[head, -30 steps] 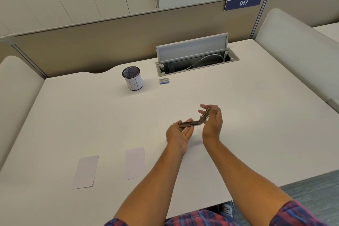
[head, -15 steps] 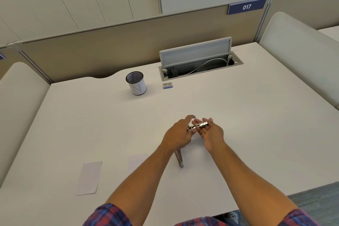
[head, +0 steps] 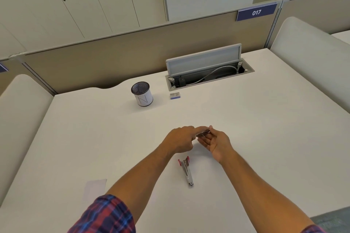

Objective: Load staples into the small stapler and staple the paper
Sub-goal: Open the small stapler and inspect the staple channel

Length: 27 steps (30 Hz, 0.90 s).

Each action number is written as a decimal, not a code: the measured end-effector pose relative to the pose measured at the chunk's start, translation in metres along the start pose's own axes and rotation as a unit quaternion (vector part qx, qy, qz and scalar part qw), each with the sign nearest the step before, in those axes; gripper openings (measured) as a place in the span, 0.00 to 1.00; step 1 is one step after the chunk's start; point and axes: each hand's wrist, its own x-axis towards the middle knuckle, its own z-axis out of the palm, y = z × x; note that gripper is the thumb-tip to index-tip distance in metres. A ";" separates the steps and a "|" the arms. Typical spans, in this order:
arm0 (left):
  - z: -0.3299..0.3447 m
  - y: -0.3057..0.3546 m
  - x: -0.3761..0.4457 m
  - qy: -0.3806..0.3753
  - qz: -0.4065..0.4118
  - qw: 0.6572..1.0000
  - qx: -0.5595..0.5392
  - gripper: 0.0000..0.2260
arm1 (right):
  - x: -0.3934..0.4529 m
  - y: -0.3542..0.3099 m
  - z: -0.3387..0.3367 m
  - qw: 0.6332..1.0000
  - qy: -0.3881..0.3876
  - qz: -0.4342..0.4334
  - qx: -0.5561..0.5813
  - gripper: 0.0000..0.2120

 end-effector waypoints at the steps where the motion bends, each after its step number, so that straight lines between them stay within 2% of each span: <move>1: 0.000 -0.001 0.000 -0.002 0.001 1.000 0.000 0.36 | 0.002 0.000 0.001 1.000 0.002 0.001 0.001 0.13; 9: -0.002 -0.016 0.006 0.000 0.008 1.000 0.014 0.39 | 0.018 0.002 0.010 0.999 0.008 -0.018 -0.030 0.12; 12: 0.001 -0.023 0.007 0.009 0.001 1.000 0.015 0.37 | 0.024 0.001 0.015 0.997 -0.001 -0.034 -0.066 0.13; 14: 0.002 -0.027 0.008 0.032 0.004 0.999 0.010 0.31 | 0.027 0.001 0.017 0.995 -0.006 -0.051 -0.087 0.13; 18: 0.006 -0.029 0.009 0.105 0.002 0.994 -0.014 0.10 | 0.032 0.000 0.024 0.991 -0.001 -0.082 -0.103 0.14; 20: 0.009 -0.029 0.008 0.141 -0.022 0.988 -0.054 0.05 | 0.031 -0.003 0.031 0.985 0.004 -0.103 -0.136 0.13; 22: 0.014 -0.029 0.006 0.170 -0.065 0.975 -0.128 0.05 | 0.032 -0.008 0.039 0.976 0.010 -0.129 -0.172 0.12; 25: 0.018 -0.032 0.004 0.172 -0.144 0.935 -0.275 0.03 | 0.035 -0.020 0.051 0.953 0.027 -0.183 -0.240 0.10; 27: 0.020 -0.037 0.001 0.164 -0.179 0.905 -0.350 0.02 | 0.037 -0.027 0.060 0.923 0.027 -0.226 -0.310 0.09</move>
